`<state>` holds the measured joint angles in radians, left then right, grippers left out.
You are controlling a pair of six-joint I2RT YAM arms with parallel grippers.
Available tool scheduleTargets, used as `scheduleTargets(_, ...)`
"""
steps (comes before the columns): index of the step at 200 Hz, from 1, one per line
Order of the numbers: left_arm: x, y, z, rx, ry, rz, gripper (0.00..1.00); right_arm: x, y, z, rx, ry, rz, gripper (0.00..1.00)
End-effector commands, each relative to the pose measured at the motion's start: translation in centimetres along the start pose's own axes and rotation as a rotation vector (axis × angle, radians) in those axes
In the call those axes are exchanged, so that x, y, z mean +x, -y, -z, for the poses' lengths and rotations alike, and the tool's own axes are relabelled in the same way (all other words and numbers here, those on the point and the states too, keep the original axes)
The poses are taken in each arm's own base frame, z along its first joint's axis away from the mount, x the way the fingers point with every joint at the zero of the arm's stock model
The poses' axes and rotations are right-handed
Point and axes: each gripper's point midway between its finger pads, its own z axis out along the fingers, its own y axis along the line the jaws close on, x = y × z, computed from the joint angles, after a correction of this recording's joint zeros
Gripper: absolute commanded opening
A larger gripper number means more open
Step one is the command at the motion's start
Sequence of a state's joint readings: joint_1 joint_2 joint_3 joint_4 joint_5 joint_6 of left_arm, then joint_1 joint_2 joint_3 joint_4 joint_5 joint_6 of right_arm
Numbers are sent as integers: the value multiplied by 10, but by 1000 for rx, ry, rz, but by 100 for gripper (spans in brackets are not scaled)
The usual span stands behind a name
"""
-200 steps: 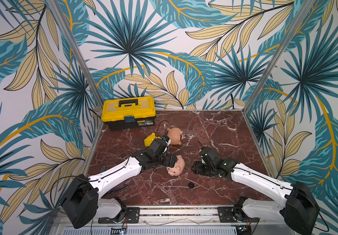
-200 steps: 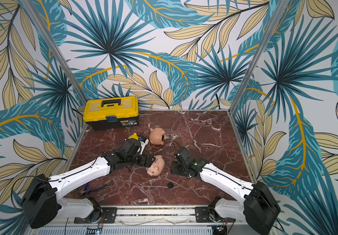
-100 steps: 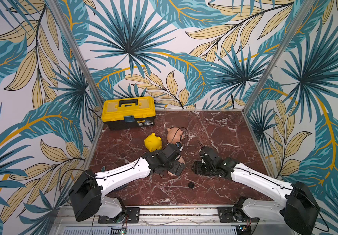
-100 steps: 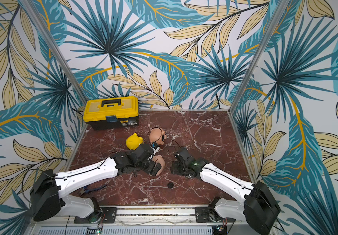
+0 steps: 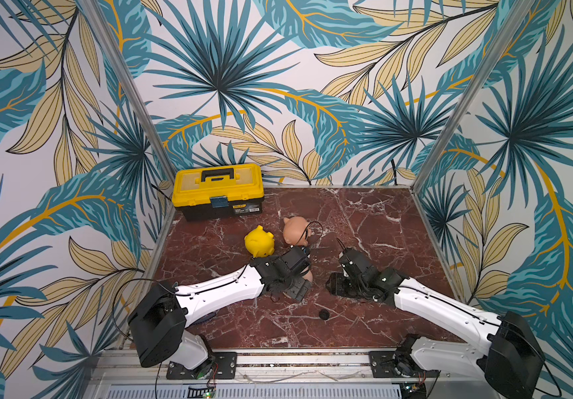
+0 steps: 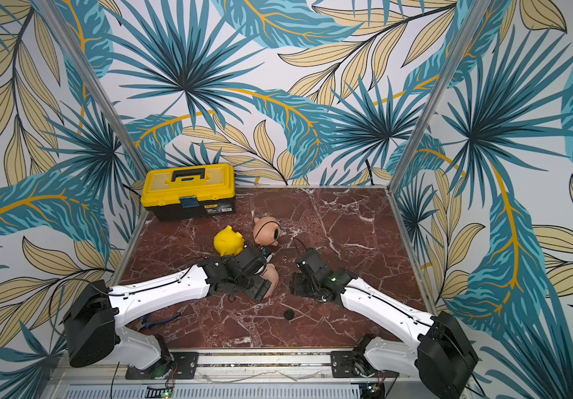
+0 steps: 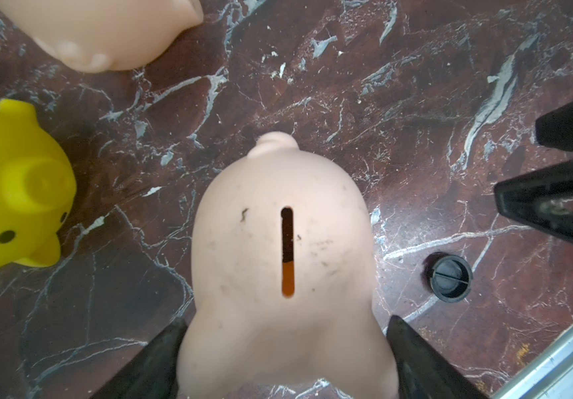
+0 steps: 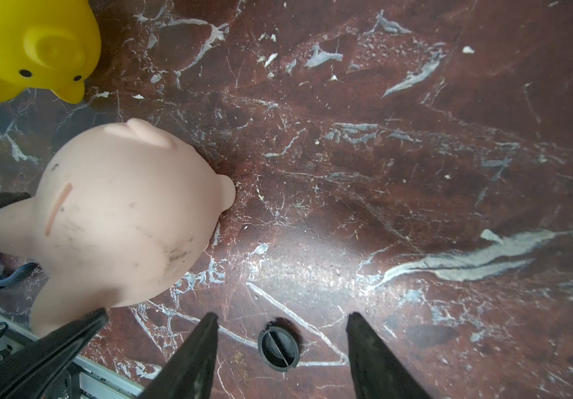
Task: Close piggy banks
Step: Turn over the piggy bank at the center of the board.
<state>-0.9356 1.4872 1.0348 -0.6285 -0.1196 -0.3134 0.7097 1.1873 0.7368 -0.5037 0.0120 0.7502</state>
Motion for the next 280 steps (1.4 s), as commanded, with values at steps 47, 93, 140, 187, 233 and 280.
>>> scheduleTargets(47, -30, 15, 26, 262, 111, 149, 77, 3, 10, 4, 42, 5, 28, 61)
scheduleTargets(93, -30, 0, 31, 396, 141, 324, 78, 3, 9, 3, 44, -2, 35, 60)
scheduleTargets(140, -16, -21, 17, 434, 131, 472, 78, 3, 8, 2, 41, -4, 35, 60)
scheduleTargets(187, -9, -38, 10, 446, 163, 576, 88, 4, 8, 1, 40, -9, 26, 60)
scheduleTargets(233, -2, -51, 9, 395, 184, 595, 99, 7, 6, -5, 37, -28, 20, 59)
scheduleTargets(280, 8, -63, 5, 309, 157, 586, 99, 8, 6, -7, 39, -35, 23, 59)
